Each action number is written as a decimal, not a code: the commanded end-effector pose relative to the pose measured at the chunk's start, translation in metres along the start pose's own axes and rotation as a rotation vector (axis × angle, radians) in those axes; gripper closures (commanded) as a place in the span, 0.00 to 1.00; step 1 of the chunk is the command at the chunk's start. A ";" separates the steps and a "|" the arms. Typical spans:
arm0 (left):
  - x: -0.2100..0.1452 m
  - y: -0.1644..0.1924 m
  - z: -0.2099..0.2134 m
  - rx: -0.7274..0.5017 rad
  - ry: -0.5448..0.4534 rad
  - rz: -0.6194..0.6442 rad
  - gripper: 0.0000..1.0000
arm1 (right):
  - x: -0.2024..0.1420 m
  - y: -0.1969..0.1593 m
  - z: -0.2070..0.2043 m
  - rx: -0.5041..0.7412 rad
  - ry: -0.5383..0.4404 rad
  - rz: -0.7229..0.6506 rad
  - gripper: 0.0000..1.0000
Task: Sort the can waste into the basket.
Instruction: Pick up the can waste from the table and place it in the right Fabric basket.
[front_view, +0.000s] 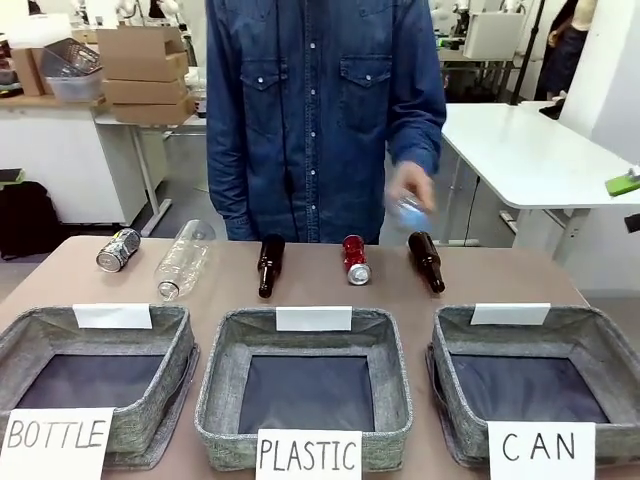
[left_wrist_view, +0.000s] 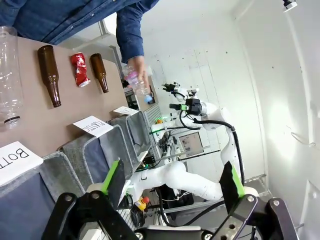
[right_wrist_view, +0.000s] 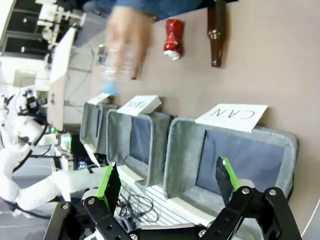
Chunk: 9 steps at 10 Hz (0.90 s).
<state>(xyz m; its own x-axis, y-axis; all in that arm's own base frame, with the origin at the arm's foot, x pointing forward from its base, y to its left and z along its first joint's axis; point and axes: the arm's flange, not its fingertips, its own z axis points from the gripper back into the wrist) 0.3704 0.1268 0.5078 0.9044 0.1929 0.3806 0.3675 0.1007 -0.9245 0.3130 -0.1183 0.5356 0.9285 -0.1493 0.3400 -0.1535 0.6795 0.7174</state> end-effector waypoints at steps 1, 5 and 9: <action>0.001 -0.001 -0.001 -0.020 -0.007 -0.025 0.00 | -0.010 -0.009 0.001 0.020 0.019 0.048 0.00; 0.001 -0.001 -0.001 -0.020 -0.007 -0.025 0.00 | -0.011 -0.012 -0.007 -0.007 -0.026 0.032 0.00; 0.001 -0.001 -0.001 -0.020 -0.007 -0.025 0.00 | -0.009 -0.007 -0.013 -0.055 -0.057 0.008 0.00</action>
<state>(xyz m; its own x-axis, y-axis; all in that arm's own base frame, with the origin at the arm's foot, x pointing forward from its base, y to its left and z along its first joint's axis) 0.3704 0.1269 0.5078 0.9041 0.1930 0.3813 0.3683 0.1009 -0.9242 0.3112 -0.1196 0.5215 0.9123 -0.1577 0.3779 -0.1620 0.7085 0.6869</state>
